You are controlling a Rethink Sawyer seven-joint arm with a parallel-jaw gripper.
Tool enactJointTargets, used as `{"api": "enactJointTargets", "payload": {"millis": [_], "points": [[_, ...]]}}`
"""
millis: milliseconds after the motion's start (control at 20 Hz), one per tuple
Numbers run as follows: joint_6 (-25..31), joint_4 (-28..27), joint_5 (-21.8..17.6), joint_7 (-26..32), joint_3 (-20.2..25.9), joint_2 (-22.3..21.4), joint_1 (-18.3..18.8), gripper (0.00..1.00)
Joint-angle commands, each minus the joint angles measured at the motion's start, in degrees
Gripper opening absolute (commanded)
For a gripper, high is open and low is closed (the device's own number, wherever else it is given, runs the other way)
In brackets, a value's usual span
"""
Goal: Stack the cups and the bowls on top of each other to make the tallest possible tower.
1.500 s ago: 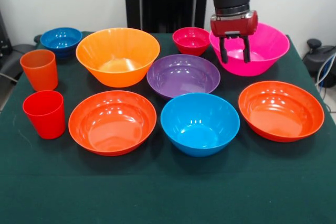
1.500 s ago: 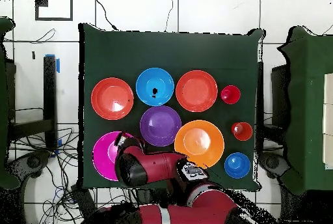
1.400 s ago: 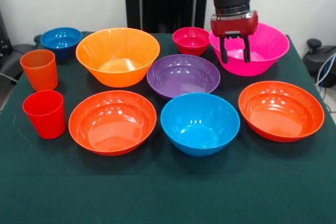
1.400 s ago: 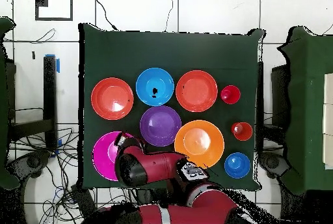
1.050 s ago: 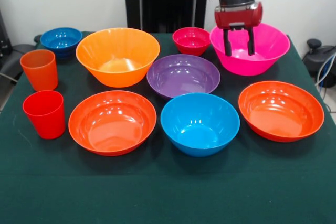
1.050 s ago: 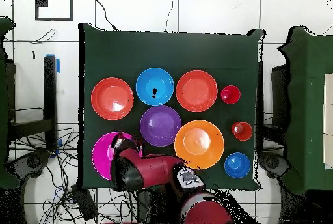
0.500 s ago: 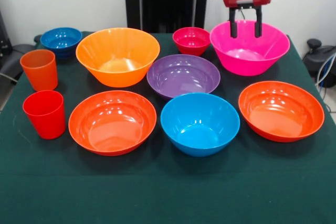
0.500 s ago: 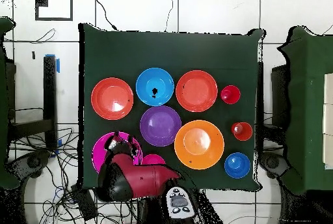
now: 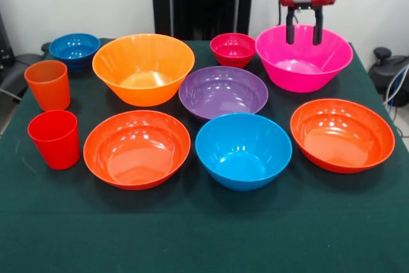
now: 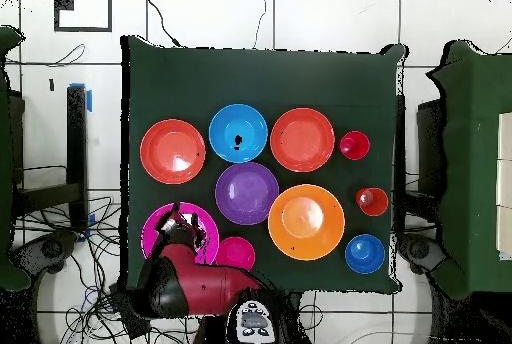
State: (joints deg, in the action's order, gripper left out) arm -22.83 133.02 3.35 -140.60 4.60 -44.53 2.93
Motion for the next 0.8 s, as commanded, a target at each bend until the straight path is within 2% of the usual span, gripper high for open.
{"api": "enactJointTargets", "payload": {"millis": [50,450,800], "points": [[-9.45,4.40,5.86,-22.09,1.69,8.17,-1.99,1.00],[-17.76,1.51,6.57,-29.72,3.52,16.53,-5.38,1.00],[-19.95,-1.78,6.74,-33.41,4.43,21.24,-7.01,1.00]]}}
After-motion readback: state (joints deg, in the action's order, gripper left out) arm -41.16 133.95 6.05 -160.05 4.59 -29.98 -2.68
